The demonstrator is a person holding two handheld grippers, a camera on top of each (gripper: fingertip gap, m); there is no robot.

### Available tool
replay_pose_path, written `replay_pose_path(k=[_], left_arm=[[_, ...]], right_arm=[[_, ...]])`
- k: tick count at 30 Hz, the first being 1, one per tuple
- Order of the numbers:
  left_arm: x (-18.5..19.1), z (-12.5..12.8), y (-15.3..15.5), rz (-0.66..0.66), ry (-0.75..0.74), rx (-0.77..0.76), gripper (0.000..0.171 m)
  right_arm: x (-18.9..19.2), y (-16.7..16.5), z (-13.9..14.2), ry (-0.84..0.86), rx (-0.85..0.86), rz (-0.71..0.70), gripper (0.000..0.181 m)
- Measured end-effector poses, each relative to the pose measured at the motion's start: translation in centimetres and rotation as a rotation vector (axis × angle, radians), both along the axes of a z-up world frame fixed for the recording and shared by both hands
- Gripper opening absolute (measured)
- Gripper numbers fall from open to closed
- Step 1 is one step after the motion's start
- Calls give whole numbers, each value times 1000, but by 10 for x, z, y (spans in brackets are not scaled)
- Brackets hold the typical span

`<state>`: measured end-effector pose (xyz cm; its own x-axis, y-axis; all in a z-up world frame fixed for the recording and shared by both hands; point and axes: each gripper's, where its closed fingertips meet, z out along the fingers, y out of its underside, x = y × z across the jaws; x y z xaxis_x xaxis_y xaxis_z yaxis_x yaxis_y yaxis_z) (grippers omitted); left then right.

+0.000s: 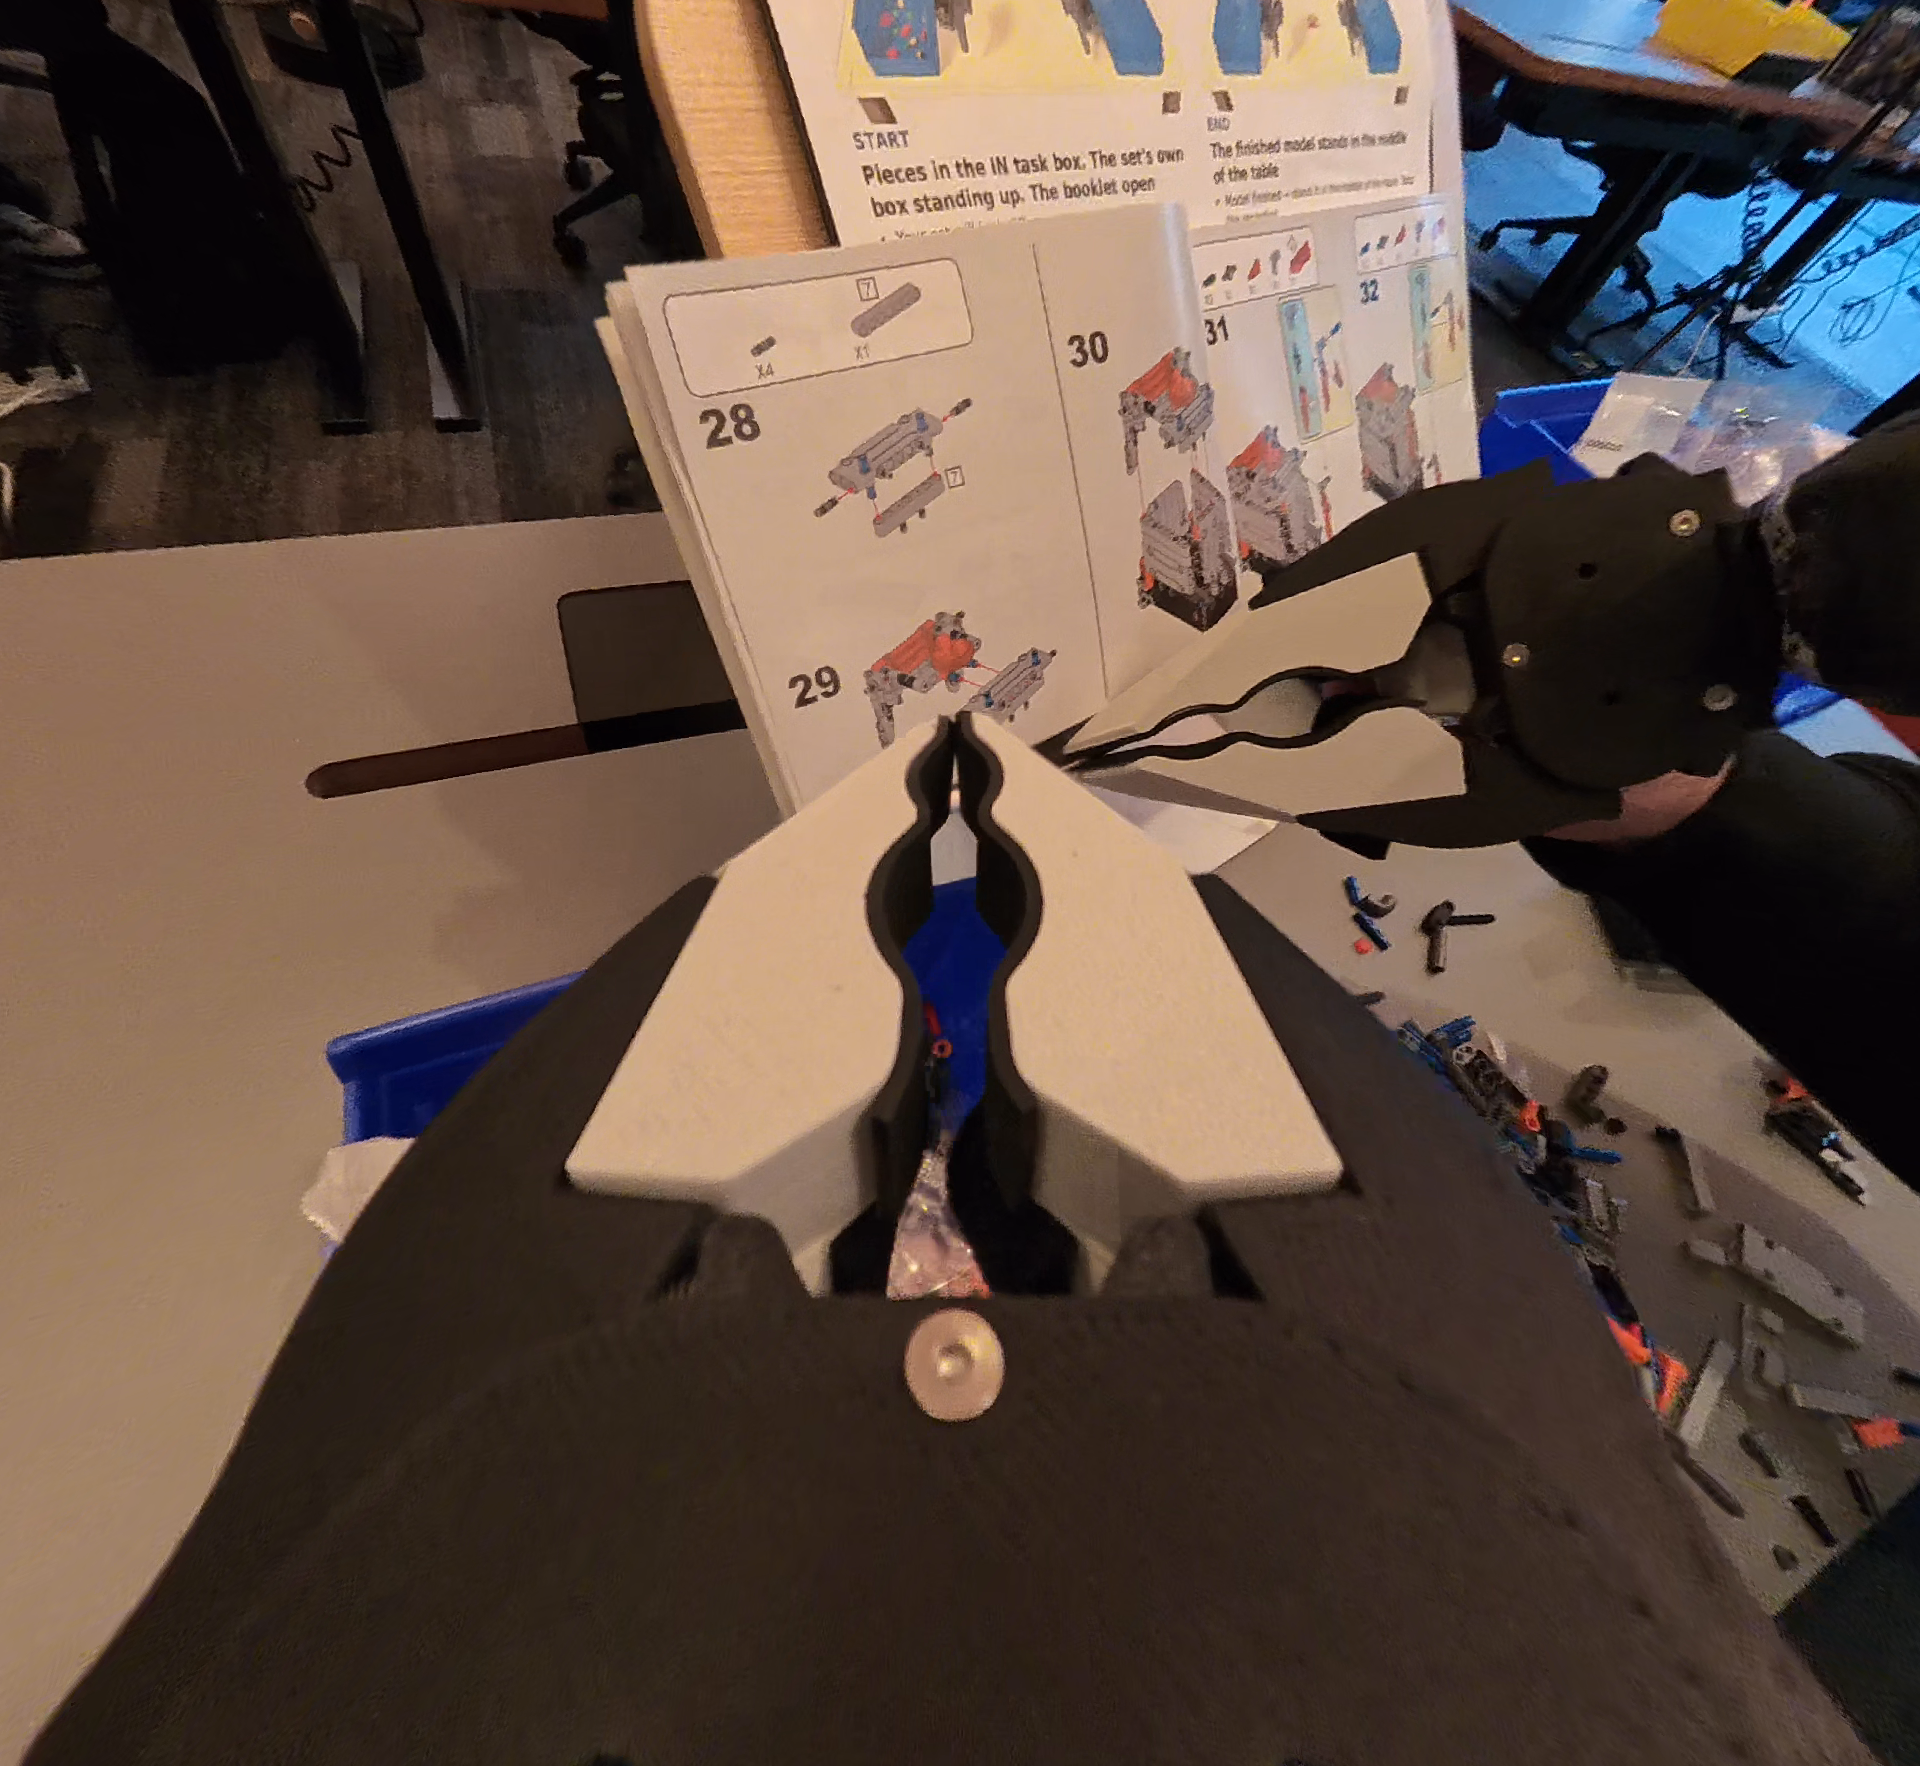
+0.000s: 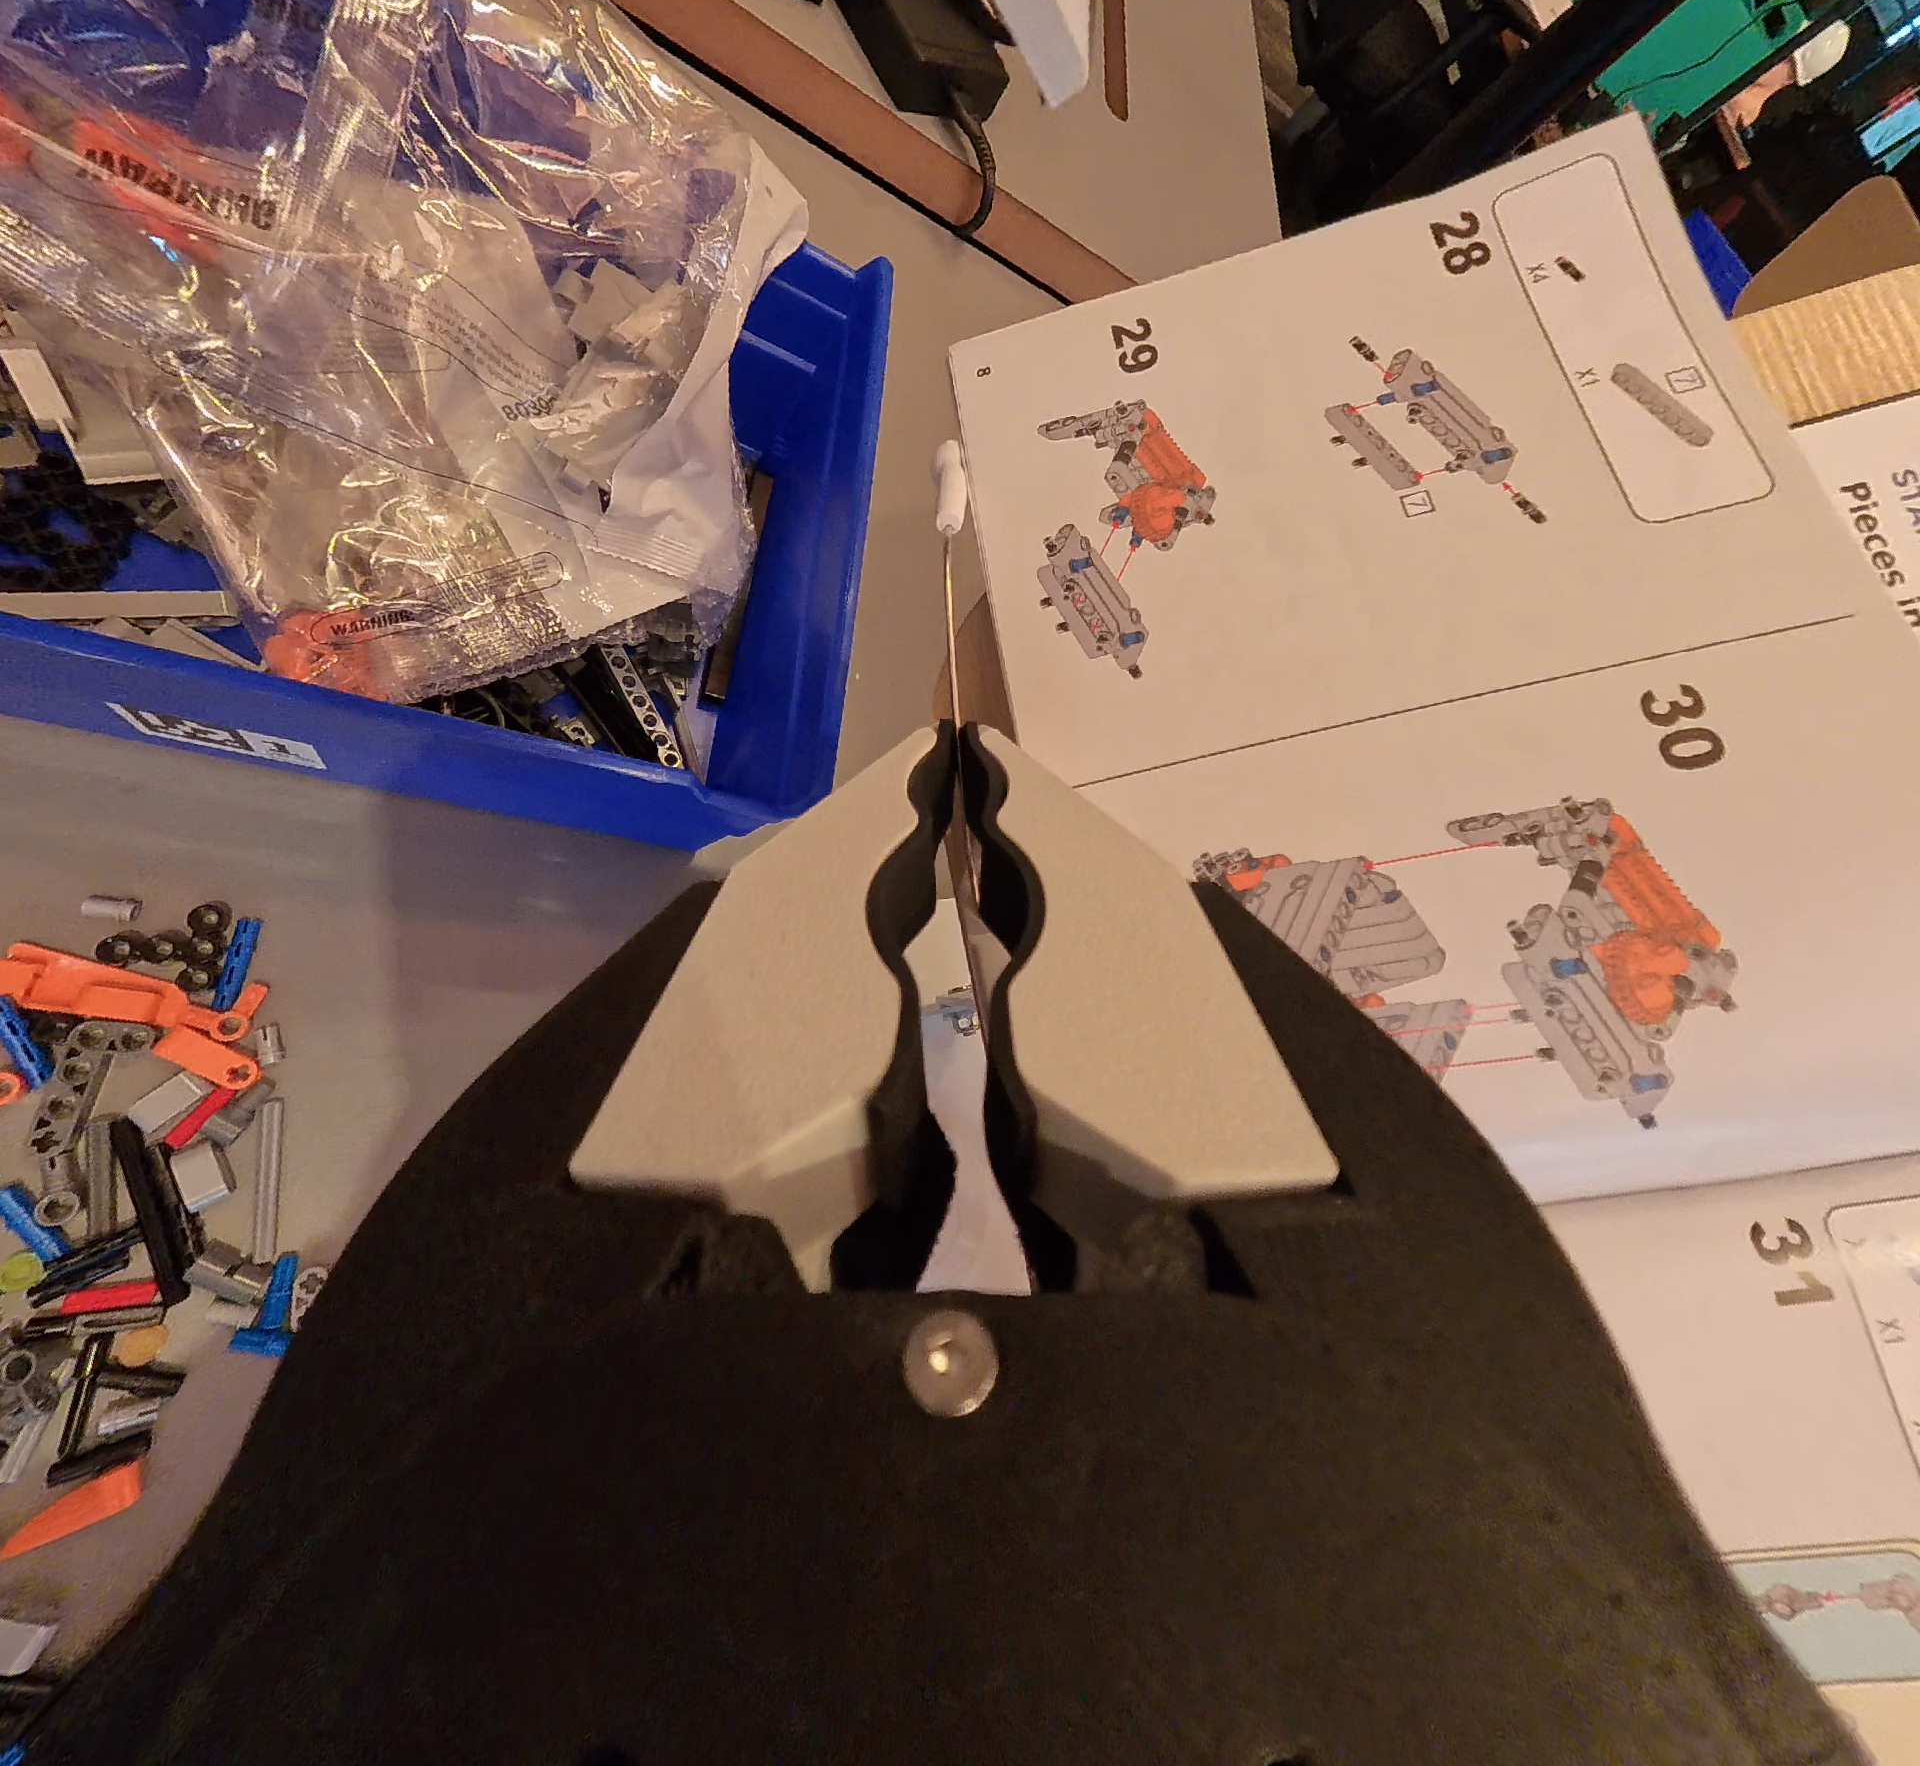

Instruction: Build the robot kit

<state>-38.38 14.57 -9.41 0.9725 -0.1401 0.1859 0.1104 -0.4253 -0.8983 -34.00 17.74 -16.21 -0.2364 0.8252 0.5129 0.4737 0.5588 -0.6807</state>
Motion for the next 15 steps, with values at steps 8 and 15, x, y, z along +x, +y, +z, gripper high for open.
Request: replay_pose_path(k=[8,15], left_arm=[[-6,-33,20,-55,86,-174,0],[-7,-64,39,-104,24,-200,0]], right_arm=[[1,-1,1,8,-10,20,0],[3,-2,2,30,-20,25,0]])
